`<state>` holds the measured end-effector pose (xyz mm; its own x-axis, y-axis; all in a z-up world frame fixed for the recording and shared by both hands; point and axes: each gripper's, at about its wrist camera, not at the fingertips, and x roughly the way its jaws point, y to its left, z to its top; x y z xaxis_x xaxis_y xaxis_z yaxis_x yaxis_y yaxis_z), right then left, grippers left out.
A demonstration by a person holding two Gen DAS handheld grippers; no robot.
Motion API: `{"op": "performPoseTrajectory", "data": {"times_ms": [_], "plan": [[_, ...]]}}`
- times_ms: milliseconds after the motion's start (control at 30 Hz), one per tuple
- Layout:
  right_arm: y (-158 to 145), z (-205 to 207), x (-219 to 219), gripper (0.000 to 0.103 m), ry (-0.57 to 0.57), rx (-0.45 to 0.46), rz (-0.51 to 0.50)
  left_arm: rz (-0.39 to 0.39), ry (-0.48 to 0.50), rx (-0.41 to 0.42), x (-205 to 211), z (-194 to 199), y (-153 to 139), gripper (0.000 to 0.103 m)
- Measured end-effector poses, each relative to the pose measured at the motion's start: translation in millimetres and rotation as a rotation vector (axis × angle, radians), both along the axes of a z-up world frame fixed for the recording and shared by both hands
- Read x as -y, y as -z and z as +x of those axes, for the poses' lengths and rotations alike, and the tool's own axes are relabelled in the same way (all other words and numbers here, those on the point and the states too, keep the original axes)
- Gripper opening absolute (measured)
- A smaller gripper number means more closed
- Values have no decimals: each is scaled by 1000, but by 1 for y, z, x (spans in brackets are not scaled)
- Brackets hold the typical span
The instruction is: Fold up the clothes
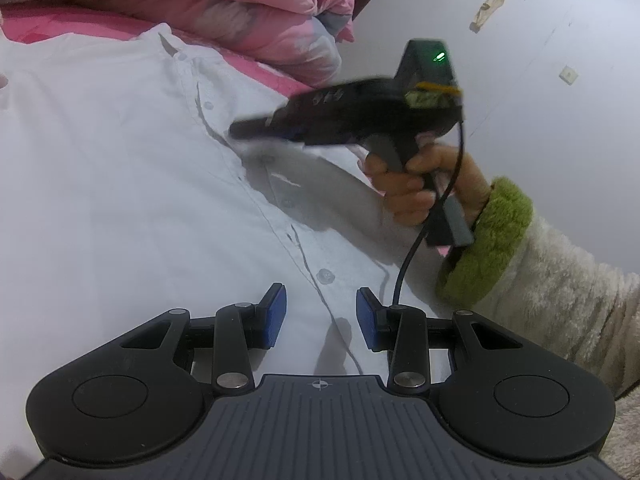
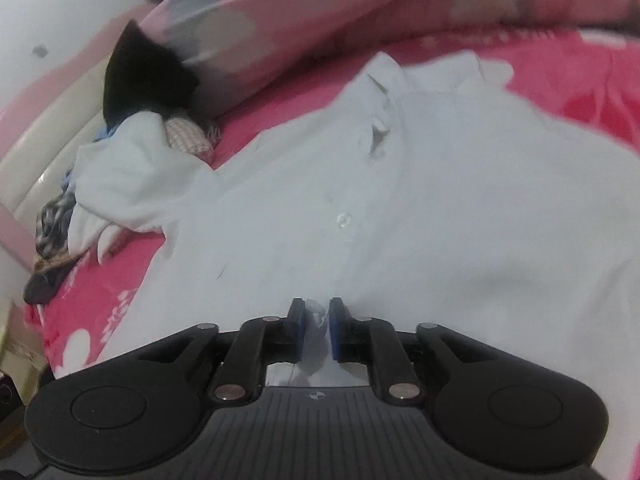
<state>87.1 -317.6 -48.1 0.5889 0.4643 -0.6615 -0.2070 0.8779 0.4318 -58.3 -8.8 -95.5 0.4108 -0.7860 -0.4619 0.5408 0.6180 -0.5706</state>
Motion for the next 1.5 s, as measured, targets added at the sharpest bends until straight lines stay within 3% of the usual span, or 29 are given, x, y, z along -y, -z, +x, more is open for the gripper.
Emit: {"op": "performPoseTrajectory", "data": {"times_ms": [33,100,200,433,567,633,833,1100,1233,1400,1500], "plan": [[-6,2,-4,32,-5,9,-43,-6,3,-1,-1,0,1,38],[-22,6,-7,41,2,66,-80,-19,9,-2,-2,1,3,38],[-29,20,-17,41,7,104,-165,-39,13,-6,-3,4,5,38],[-3,72,-50,37,1,66,-423,-73,24,-13,-6,4,10,38],[14,85,-41,20,22,14,-400,-87,31,-18,-8,4,11,38],[15,83,-28,5,64,9,-336,-93,33,-20,-8,5,12,38],[13,75,21,2,241,-4,-44,-98,38,-21,-9,10,13,38],[36,64,77,2,399,38,574,-101,45,-23,-8,15,13,38],[53,57,92,2,450,77,802,-105,46,-22,-8,15,13,38],[62,57,100,2,464,122,941,-113,78,-21,-8,16,13,38],[60,65,90,2,394,77,875,-114,80,-20,-9,15,13,38]]}}
